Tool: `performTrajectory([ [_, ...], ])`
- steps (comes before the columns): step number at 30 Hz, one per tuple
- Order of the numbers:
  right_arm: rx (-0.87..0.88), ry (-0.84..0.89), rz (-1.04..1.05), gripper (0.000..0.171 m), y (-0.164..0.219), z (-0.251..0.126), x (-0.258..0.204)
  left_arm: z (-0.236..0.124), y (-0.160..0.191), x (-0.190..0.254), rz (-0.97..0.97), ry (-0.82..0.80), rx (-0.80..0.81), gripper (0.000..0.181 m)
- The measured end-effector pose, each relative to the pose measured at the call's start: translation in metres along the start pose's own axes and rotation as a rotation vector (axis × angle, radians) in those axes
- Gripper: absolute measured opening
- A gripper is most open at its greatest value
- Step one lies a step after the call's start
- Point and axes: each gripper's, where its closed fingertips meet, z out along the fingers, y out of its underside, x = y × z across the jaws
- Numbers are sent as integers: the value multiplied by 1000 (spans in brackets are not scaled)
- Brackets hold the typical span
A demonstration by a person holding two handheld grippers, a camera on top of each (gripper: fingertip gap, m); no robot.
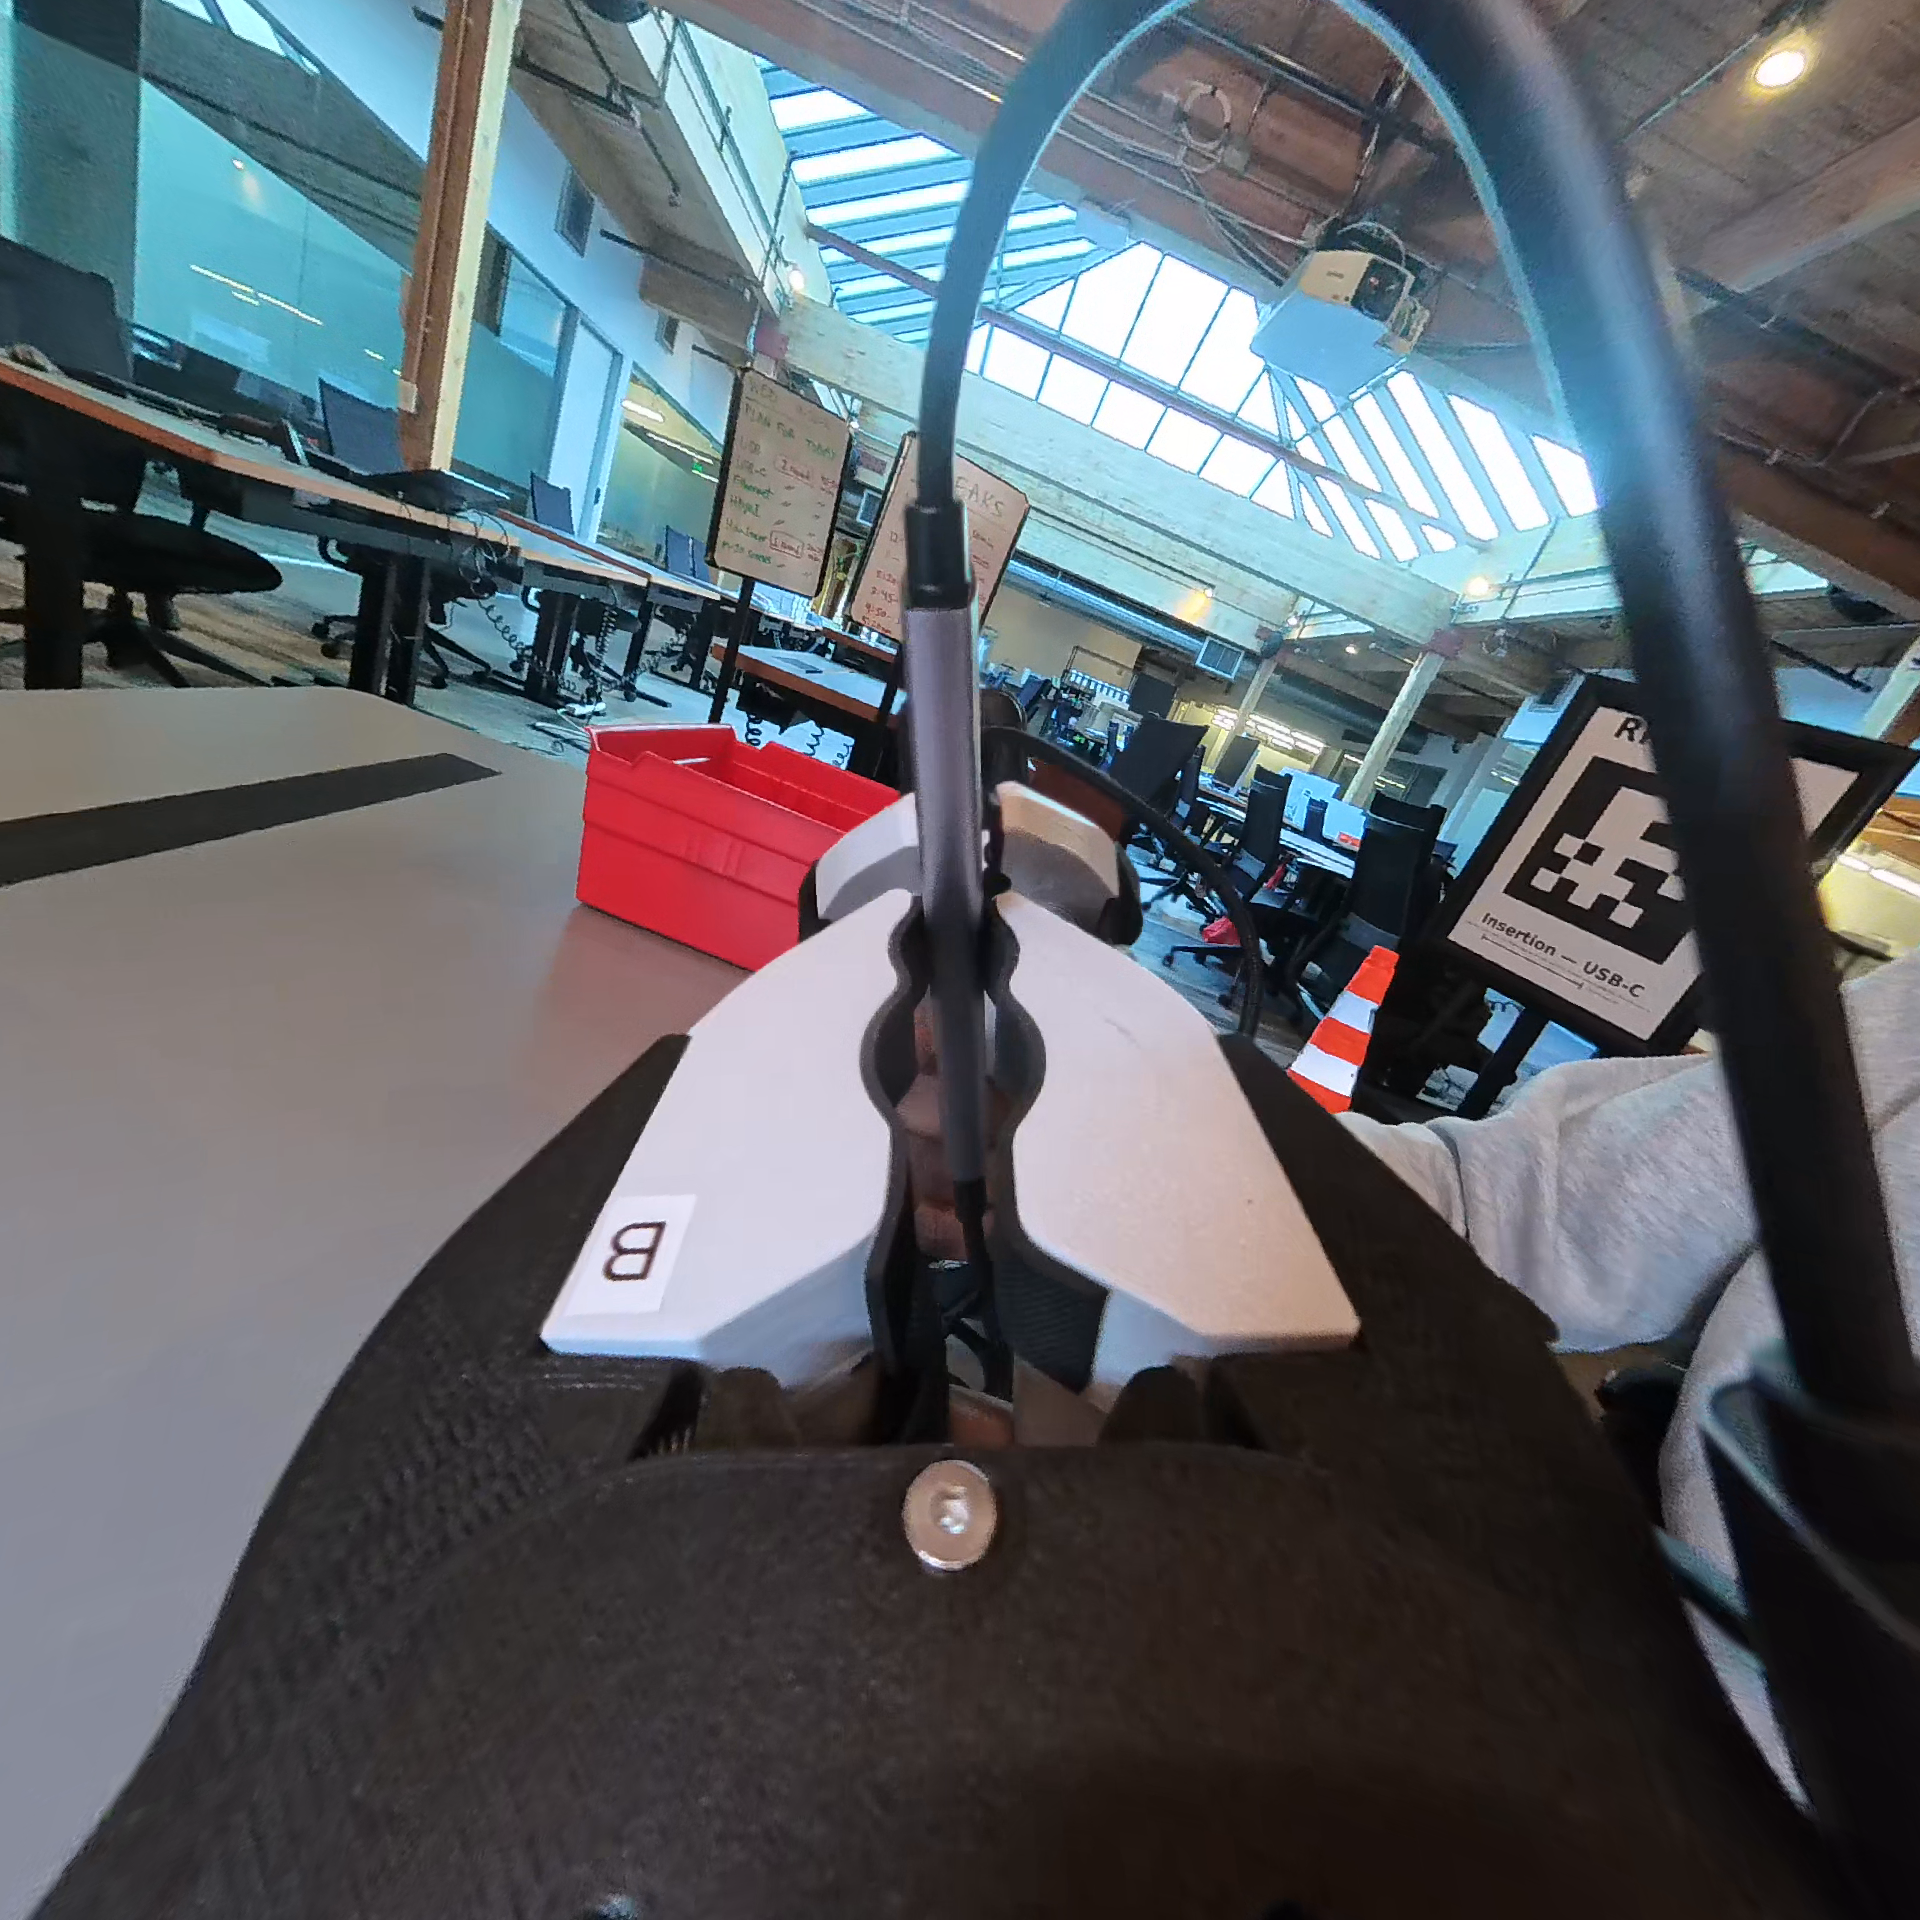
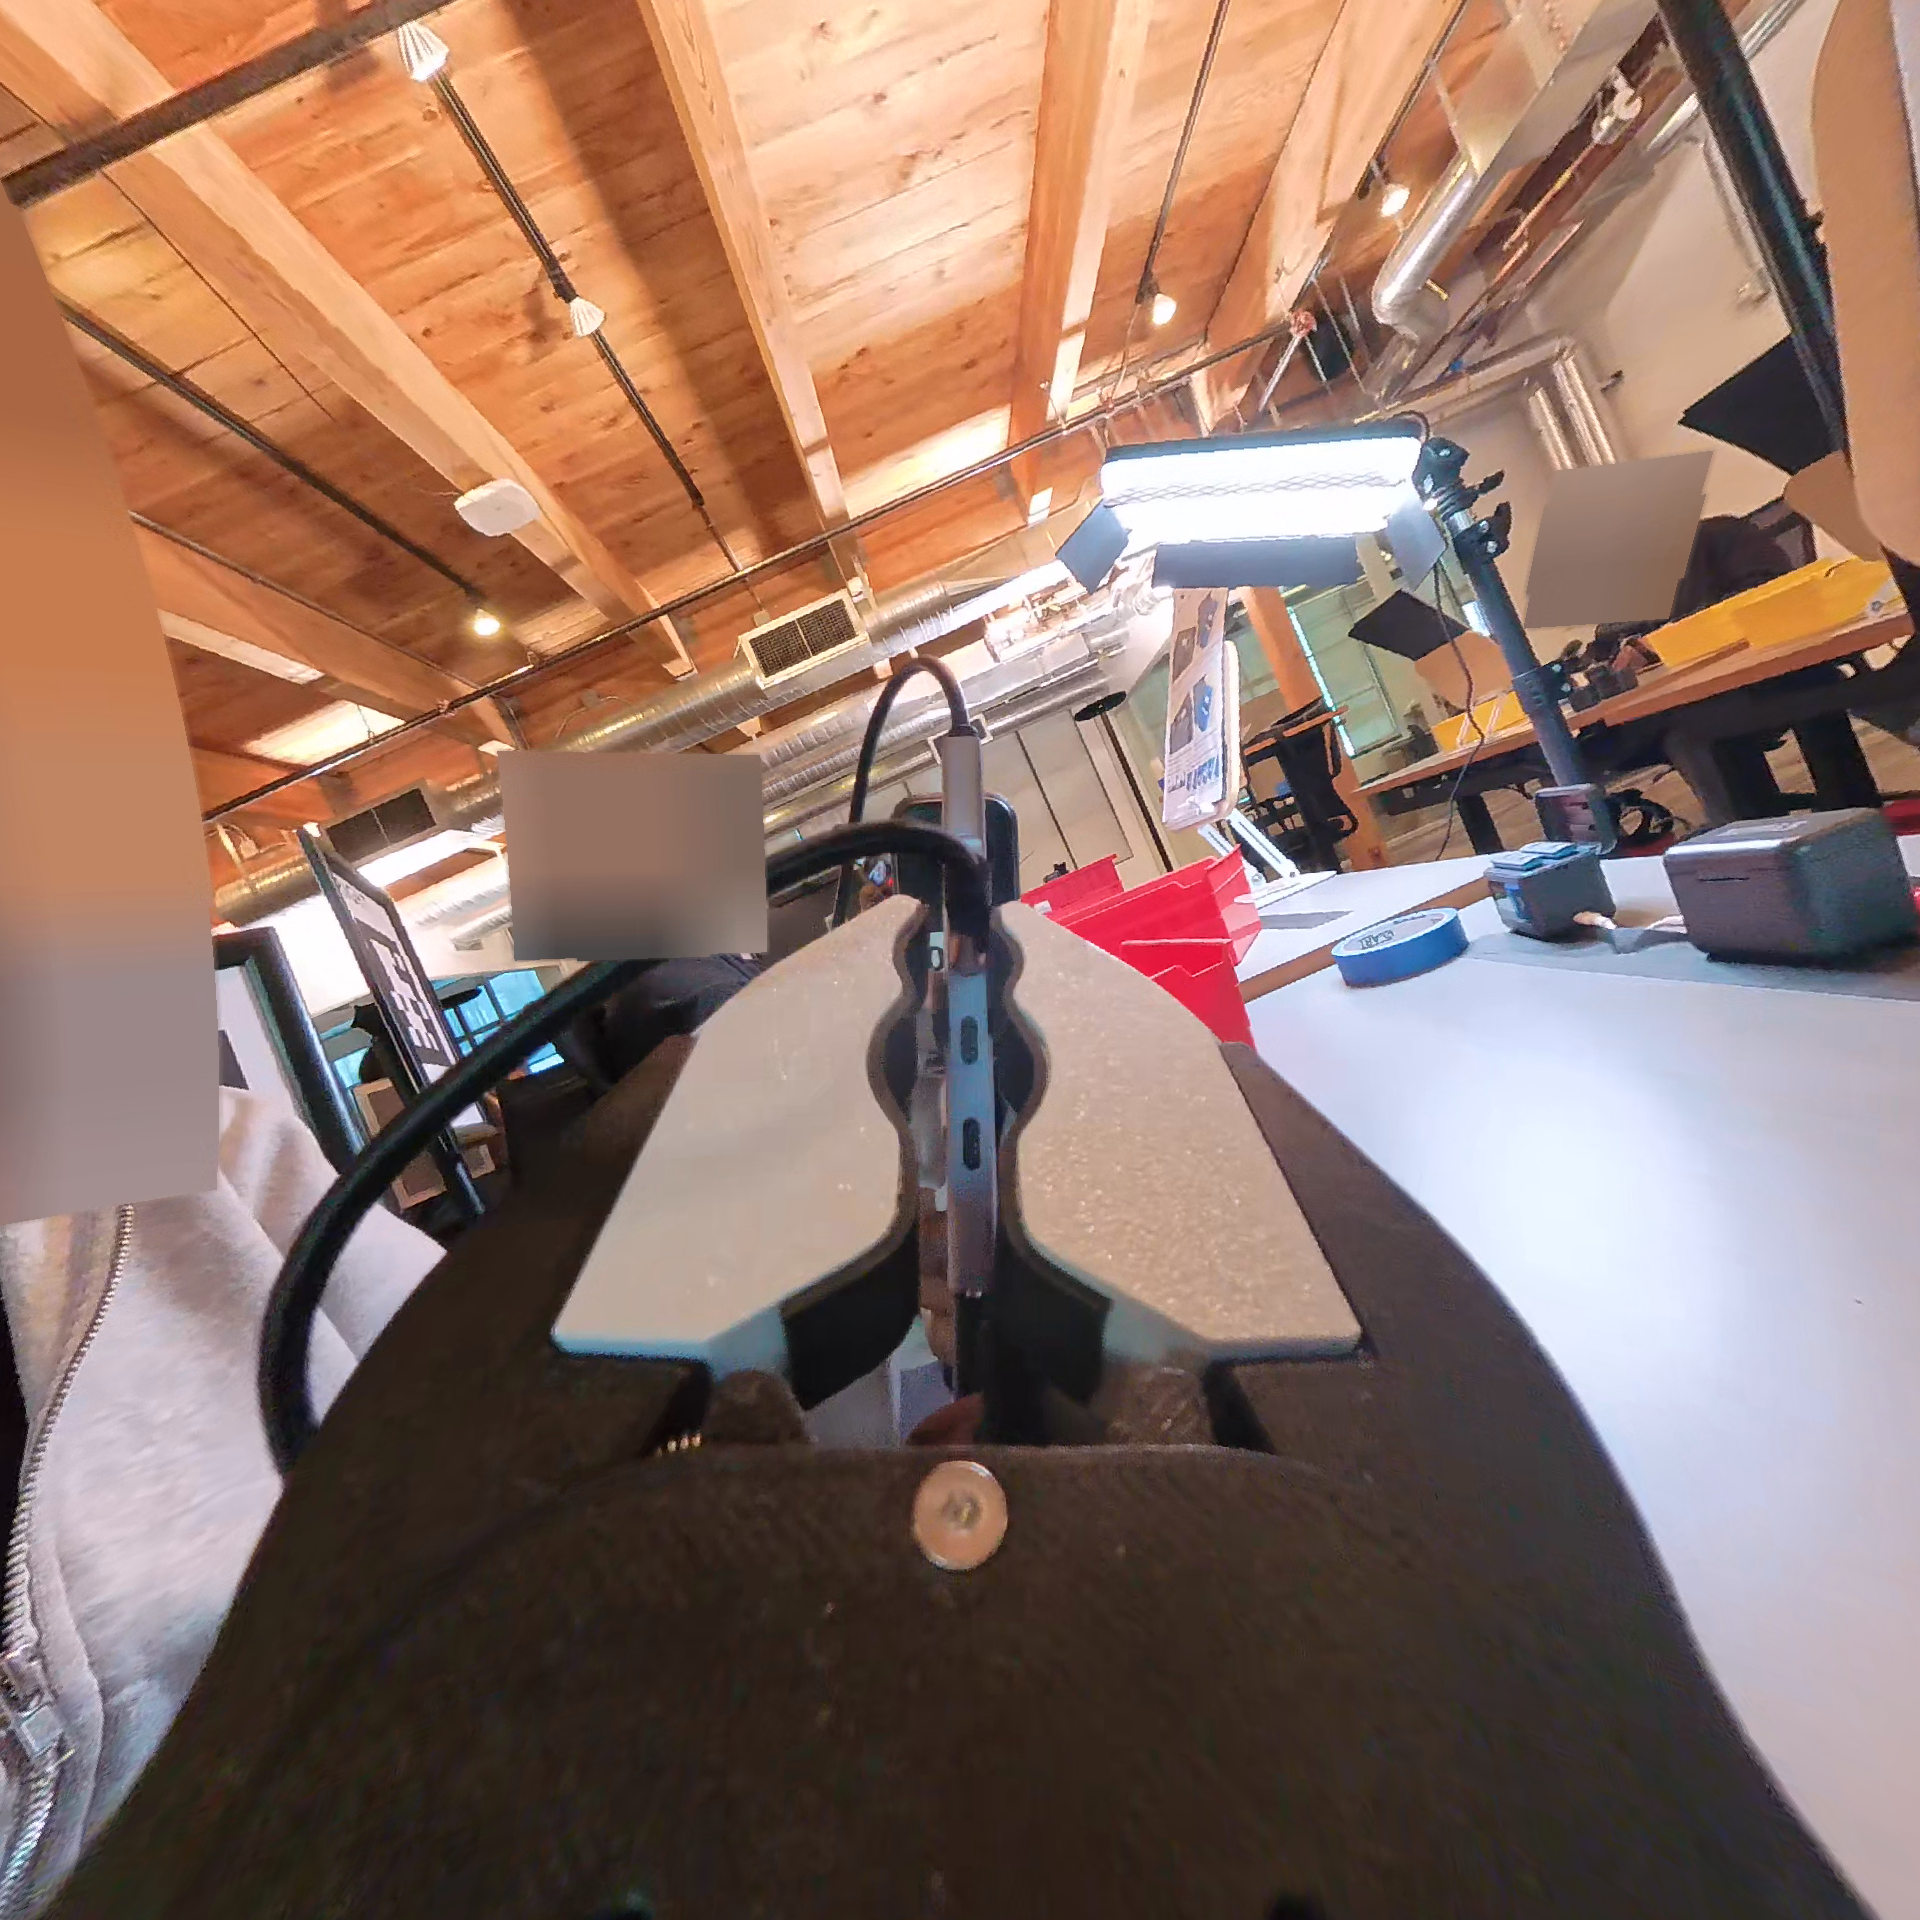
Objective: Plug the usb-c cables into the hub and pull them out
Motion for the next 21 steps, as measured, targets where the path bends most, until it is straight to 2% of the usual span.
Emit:
performTrajectory([
  [3,13,5,7,5,-1,-1,1,3,-1,1,-13,2,28,10],
  [13,212,15,139,5,-23,4,-1,8,-26,4,12,-79,252,10],
  [21,375,59,174,5,-27,18,-3,-4,-46,6,-13,-87,415,9],
])
